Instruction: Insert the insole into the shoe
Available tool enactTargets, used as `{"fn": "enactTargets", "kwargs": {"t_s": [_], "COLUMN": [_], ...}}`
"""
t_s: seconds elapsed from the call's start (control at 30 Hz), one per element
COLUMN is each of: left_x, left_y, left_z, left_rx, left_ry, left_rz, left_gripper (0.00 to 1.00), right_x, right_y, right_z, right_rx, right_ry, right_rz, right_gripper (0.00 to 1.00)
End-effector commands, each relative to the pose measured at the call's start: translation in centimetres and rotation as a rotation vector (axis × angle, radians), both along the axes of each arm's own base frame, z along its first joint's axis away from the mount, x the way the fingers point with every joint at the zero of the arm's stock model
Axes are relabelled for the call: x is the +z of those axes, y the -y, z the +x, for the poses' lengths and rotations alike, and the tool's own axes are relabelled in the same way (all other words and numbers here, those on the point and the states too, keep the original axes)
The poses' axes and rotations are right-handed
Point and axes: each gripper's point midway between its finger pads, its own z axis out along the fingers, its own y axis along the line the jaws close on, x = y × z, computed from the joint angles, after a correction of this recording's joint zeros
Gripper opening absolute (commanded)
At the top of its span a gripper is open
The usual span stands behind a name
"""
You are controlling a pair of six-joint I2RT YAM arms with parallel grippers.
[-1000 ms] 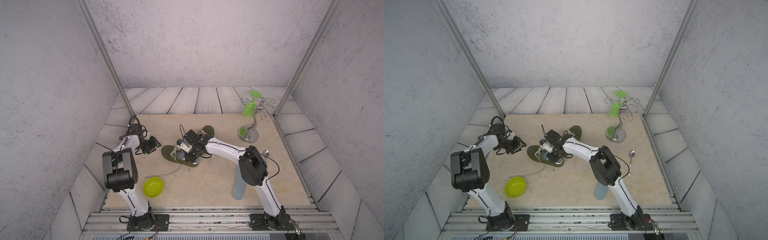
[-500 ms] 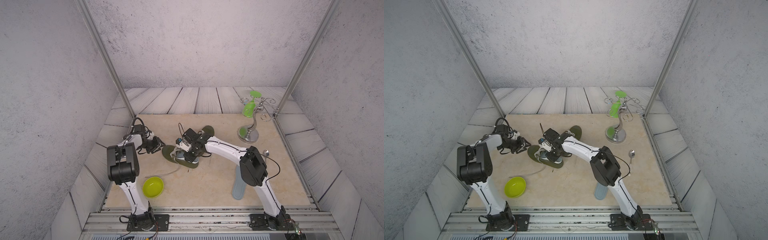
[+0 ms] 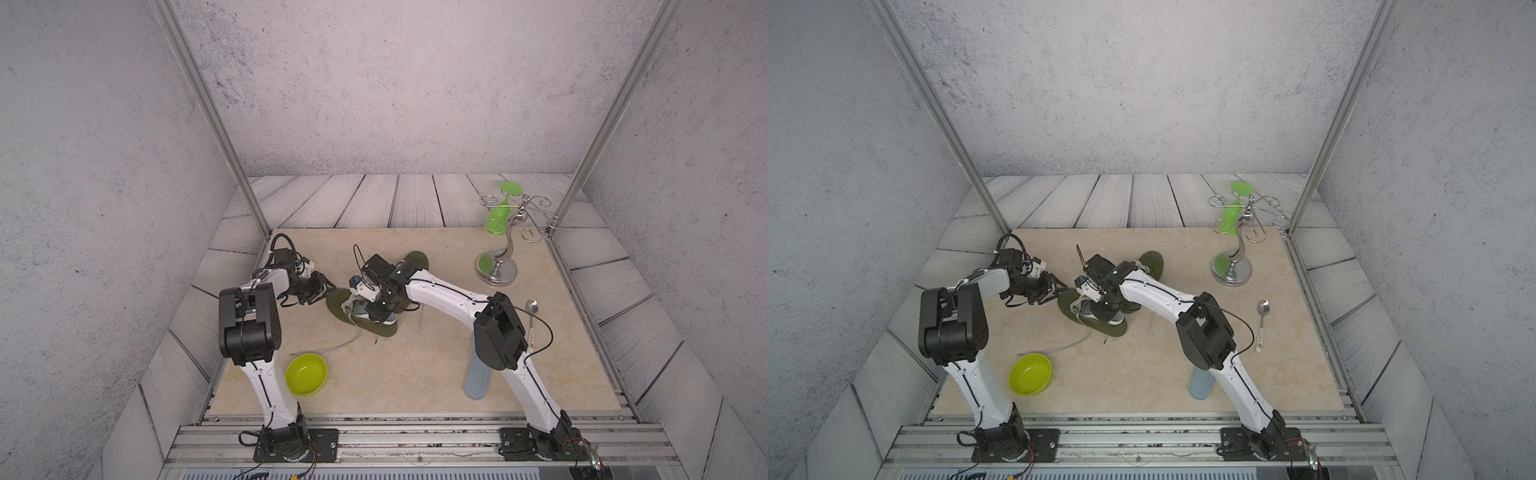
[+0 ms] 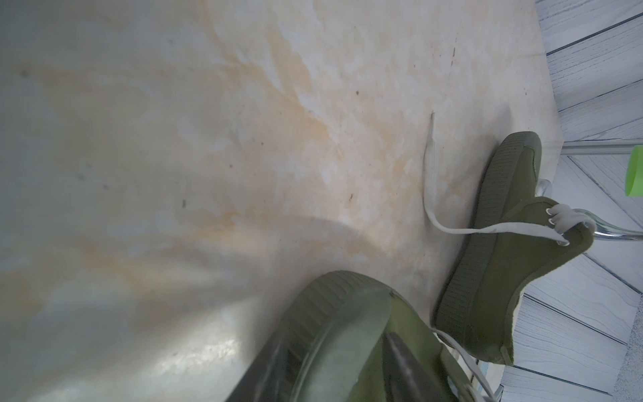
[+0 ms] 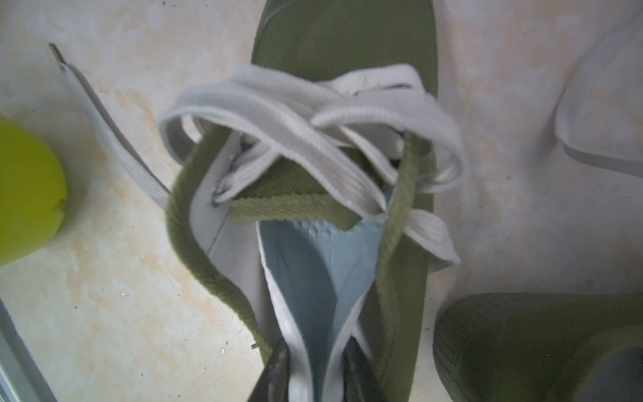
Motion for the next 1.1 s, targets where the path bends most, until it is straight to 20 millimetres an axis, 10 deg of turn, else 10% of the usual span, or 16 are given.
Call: {"fn": "enactTargets", "kwargs": {"t_s": [0.0, 1.07], "left_x": [-0.5, -0.6], "left_y": [2.0, 3.0], "left_z": [-0.9, -1.3], "left_rx": [-0.054, -0.076], "left_ry": [-0.027, -0.029], "left_rz": [-0.044, -0.03], "left_gripper": [0.47, 0.45], "right_x": [-1.3, -0.6], "right_y": [-1.7, -0.3], "right_z": [0.7, 1.1], "right_rx": [0.002, -0.053], "right_ry": [0.016, 0.159], "right_rz": [0.035, 0.01], "right_gripper": [0.27, 0.25]}}
